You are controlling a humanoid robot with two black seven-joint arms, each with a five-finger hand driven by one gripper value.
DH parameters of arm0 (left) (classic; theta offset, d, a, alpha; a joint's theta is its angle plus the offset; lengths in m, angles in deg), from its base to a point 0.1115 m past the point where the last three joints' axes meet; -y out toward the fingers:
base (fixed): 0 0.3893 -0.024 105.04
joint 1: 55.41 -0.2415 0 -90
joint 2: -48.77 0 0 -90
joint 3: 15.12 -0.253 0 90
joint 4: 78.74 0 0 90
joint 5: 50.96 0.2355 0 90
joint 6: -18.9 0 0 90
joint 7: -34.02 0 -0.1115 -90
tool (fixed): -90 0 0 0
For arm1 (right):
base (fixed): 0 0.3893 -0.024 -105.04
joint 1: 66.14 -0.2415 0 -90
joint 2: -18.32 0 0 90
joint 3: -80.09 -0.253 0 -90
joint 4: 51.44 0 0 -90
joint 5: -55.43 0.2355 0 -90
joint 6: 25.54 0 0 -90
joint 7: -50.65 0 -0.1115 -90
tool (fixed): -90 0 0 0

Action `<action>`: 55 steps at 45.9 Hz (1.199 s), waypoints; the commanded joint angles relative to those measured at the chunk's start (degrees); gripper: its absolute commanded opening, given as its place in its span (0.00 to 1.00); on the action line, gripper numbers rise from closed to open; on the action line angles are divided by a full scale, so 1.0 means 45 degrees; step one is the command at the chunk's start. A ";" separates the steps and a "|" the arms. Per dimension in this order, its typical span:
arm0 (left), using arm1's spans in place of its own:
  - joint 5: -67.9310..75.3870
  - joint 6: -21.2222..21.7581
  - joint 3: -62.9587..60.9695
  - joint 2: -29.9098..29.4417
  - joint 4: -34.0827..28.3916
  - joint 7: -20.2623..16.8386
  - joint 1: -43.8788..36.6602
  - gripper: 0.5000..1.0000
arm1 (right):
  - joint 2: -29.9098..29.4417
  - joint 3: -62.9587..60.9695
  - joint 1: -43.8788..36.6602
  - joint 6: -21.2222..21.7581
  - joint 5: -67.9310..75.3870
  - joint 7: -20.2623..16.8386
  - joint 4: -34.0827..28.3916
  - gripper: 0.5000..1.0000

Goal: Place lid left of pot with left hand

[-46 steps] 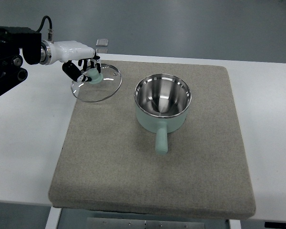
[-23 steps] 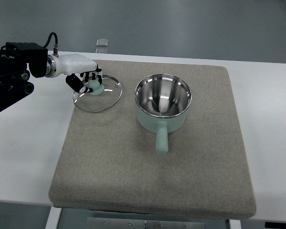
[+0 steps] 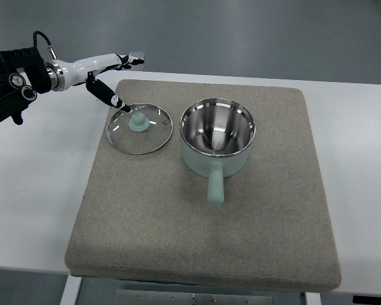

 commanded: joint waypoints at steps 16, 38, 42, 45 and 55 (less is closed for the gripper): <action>-1.1254 -0.0216 0.0250 -0.0235 -0.1272 -0.0003 -0.0662 0.99 | 0.0000 0.0000 0.0000 0.0000 0.0001 0.0001 0.0016 0.85; -1.6136 -0.3419 0.2008 0.0213 -0.3363 0.0250 -0.1384 0.99 | 0.0000 0.0000 -0.0019 0.0000 0.0001 0.0001 -0.0003 0.85; -1.6585 -0.3575 0.2047 0.0253 -0.3363 0.0270 -0.1696 0.99 | 0.0000 -0.0078 0.0000 0.0000 0.0040 0.0001 0.0016 0.85; -1.7034 -0.3751 0.2125 0.0253 -0.3402 0.0367 -0.1755 0.99 | 0.0000 -0.0098 0.0000 0.0098 0.0079 0.0001 -0.0023 0.85; -1.8442 -0.4162 0.2145 0.0233 -0.3656 0.0855 -0.1950 0.99 | 0.0000 -0.0059 0.0000 0.0156 0.0059 0.0001 -0.0198 0.85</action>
